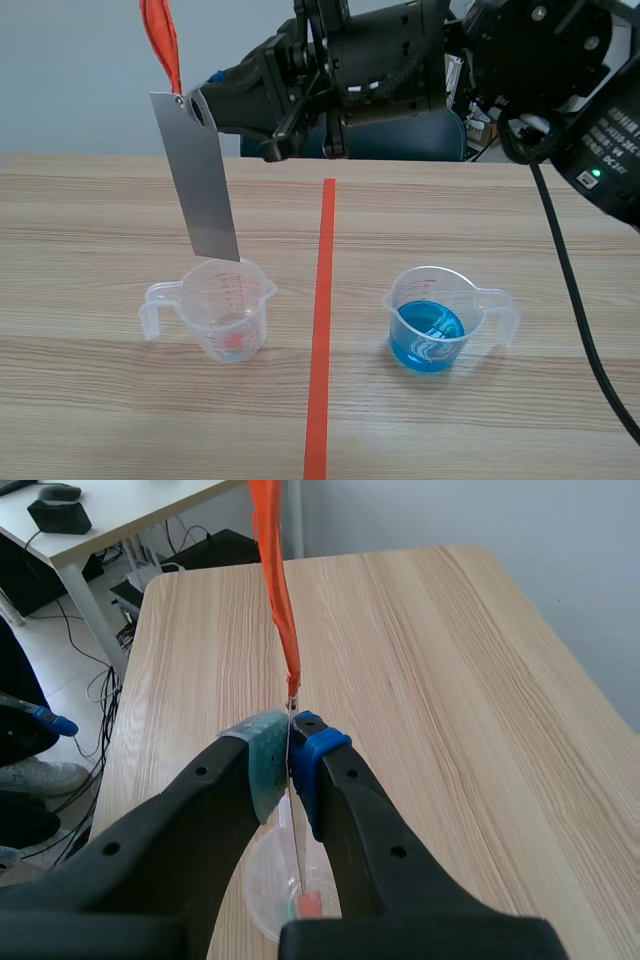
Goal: Do the redox reaction experiment. put the plate into the left beaker
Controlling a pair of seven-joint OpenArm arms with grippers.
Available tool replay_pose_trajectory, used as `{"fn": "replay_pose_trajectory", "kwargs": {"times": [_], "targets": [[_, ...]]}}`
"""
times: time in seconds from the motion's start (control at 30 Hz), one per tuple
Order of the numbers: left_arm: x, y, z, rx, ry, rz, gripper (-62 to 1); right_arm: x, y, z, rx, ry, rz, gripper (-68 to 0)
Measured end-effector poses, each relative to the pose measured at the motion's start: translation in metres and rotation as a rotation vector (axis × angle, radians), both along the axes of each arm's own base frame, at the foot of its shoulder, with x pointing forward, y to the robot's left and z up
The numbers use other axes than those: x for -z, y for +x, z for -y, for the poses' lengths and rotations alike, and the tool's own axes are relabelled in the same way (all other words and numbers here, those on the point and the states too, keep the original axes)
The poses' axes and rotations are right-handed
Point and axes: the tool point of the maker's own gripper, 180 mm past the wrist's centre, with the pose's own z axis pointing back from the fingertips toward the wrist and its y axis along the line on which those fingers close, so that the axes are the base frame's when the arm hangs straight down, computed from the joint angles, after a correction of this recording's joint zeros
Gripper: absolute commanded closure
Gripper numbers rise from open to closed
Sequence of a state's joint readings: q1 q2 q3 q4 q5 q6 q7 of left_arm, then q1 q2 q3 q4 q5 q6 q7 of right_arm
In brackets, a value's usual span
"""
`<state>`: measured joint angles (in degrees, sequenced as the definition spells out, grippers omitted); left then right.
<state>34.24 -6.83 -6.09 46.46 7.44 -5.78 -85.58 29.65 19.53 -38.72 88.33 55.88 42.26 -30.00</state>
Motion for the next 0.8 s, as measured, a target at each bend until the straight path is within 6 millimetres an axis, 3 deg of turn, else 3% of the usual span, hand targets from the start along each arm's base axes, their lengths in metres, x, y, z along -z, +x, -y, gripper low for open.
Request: {"fn": "replay_pose_trajectory", "kwargs": {"times": [0.33,0.67,0.8], "targets": [[0.000,0.000,0.000,0.000,0.000,0.000,-62.3,-0.005,0.000,-0.005,0.006,0.028,0.030,-0.6],[0.000,0.000,0.000,0.000,0.000,0.000,-62.3,0.019,-0.002,-0.004,0.037,-0.013,0.059,-0.6],[0.000,0.000,0.000,0.000,0.000,0.000,-62.3,0.015,-0.005,-0.009,0.031,0.017,0.055,-0.6]]}}
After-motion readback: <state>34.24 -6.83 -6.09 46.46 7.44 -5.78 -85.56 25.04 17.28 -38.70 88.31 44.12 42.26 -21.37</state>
